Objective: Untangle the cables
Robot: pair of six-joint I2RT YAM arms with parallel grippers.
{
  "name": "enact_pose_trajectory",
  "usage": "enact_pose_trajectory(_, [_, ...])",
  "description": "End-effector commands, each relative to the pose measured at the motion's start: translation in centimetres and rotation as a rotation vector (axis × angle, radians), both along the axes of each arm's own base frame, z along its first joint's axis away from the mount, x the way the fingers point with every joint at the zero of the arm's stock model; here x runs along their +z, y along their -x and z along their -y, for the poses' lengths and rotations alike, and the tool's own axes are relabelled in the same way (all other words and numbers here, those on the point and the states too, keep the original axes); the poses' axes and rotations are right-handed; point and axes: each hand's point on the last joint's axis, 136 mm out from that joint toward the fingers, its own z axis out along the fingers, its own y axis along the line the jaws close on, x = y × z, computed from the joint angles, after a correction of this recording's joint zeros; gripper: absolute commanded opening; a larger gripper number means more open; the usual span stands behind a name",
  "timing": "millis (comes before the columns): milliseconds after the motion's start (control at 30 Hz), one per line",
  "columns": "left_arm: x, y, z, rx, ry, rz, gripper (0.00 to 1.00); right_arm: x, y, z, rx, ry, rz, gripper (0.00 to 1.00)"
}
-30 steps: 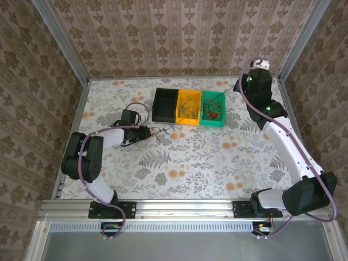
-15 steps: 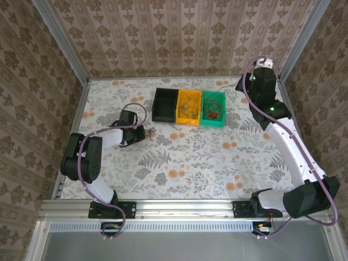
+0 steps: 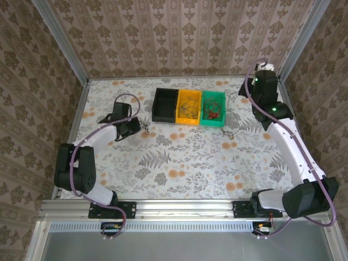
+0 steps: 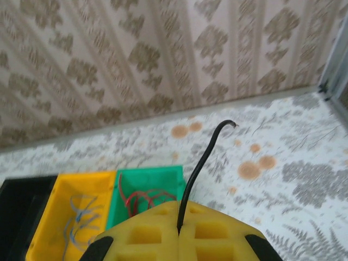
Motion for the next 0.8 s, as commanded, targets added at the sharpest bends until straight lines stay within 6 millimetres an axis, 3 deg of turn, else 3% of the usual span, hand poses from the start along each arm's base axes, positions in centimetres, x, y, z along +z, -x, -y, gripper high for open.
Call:
enact_pose_trajectory(0, [5.1, -1.0, 2.6, -0.101, 0.034, 0.107, 0.00, -1.3, 0.2, -0.6, 0.014, -0.033, -0.021, 0.00])
enact_pose_trajectory(100, [6.9, -2.8, 4.0, -0.118, 0.042, 0.159, 0.00, -1.6, 0.3, -0.8, 0.022, -0.040, -0.020, 0.00])
enact_pose_trajectory(233, [6.4, -5.5, 5.8, -0.132, 0.030, 0.179, 0.00, -1.4, 0.4, -1.1, 0.039, -0.042, -0.020, 0.00])
enact_pose_trajectory(267, [5.8, -6.3, 6.2, -0.128, 0.020, 0.173, 0.06, -1.3, 0.4, -1.3, 0.047, -0.046, -0.018, 0.00])
enact_pose_trajectory(367, [4.1, -8.2, 7.4, -0.123, 0.006, 0.165, 0.45, -1.0, 0.5, -2.3, 0.096, -0.055, -0.009, 0.00])
enact_pose_trajectory(433, [3.9, -9.3, 7.9, -0.115, -0.009, 0.178, 0.55, -0.6, 0.7, -3.8, 0.171, -0.052, 0.004, 0.00])
enact_pose_trajectory(600, [6.4, -10.7, 8.8, -0.098, 0.049, 0.242, 0.60, 1.3, 1.7, -6.9, 0.277, 0.050, 0.047, 0.00])
enact_pose_trajectory(767, [7.7, -9.7, 6.9, -0.039, 0.028, 0.274, 0.61, 4.6, 2.8, -9.0, 0.288, 0.158, 0.135, 0.00])
